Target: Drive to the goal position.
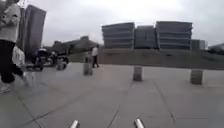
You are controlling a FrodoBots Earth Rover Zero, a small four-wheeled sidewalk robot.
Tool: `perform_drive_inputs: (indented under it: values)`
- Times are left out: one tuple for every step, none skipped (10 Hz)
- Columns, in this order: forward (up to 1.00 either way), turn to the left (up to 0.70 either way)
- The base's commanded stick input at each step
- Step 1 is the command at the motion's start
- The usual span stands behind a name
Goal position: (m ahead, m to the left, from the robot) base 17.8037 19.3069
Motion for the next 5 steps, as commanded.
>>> perform_drive_inputs:
  values:
    - [1.0, 0.06]
    - [1.0, 0.06]
    - [1.0, 0.06]
    - [1.0, 0.06]
    - [1.0, 0.06]
